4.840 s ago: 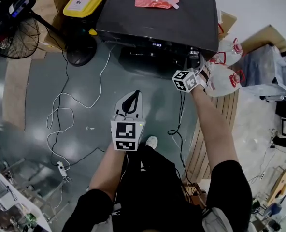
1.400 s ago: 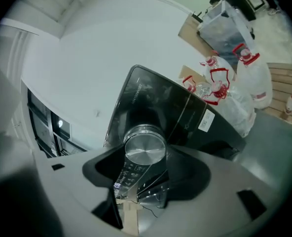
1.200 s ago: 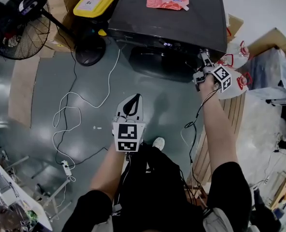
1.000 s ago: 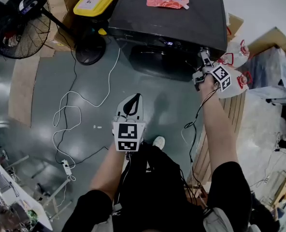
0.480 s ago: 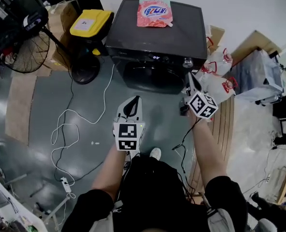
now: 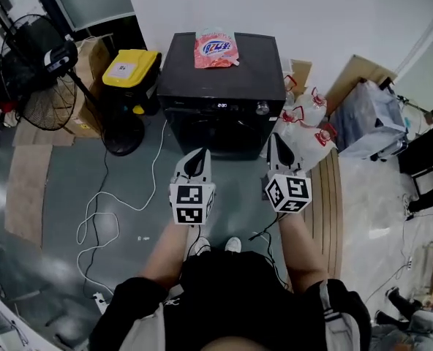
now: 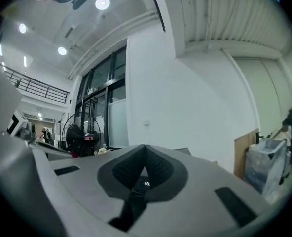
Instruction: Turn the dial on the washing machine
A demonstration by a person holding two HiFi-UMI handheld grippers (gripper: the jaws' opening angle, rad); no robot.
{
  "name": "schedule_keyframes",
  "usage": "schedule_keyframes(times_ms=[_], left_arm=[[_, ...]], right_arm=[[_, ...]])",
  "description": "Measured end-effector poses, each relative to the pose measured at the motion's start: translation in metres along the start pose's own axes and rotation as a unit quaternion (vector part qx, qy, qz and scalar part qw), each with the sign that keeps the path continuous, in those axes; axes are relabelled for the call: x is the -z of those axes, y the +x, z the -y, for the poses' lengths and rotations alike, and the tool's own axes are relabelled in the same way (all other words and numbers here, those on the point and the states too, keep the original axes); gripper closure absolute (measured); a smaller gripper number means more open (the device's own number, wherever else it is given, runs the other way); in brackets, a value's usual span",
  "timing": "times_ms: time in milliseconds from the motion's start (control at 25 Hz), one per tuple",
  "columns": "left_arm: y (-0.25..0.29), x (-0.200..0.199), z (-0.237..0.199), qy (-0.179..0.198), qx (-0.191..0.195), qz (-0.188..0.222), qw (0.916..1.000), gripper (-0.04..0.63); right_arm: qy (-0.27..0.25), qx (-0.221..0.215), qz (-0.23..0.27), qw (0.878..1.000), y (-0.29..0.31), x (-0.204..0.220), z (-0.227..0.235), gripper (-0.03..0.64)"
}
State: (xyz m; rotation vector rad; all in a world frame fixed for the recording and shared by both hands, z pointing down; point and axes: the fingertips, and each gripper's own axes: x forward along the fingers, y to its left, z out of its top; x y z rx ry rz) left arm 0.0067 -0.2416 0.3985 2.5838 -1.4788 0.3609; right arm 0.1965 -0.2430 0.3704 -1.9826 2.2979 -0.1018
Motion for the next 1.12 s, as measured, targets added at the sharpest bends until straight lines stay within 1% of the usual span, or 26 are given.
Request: schedule_keyframes(times_ms=[160, 360, 480, 1120], left_arm=[[-0.015, -0.011, 0.009, 0.002, 0.012, 0.015, 0.9998, 0.584], [-0.024, -0.034, 0.017, 0.016, 0.02, 0.04, 0.9989, 0.584], [-0.029, -0.042, 0.018, 0.023, 0.018, 0.05, 0.9983, 0.584], [-0.032, -0.041, 0.011, 0.02, 0.016, 0.049, 0.9985, 0.584]], right_arm=[[-0.012, 0.009, 0.008, 1.0, -0.025, -0.004, -0.014, 0.617], [-0.029, 0.008, 0.023, 0.999, -0.036, -0.018, -0.024, 0.617], [-0.031, 0.01, 0.03, 0.999, -0.039, -0.024, -0.026, 0.617], [-0.026, 0.006, 0.024, 0.999, -0.036, -0.021, -0.03, 0.617]])
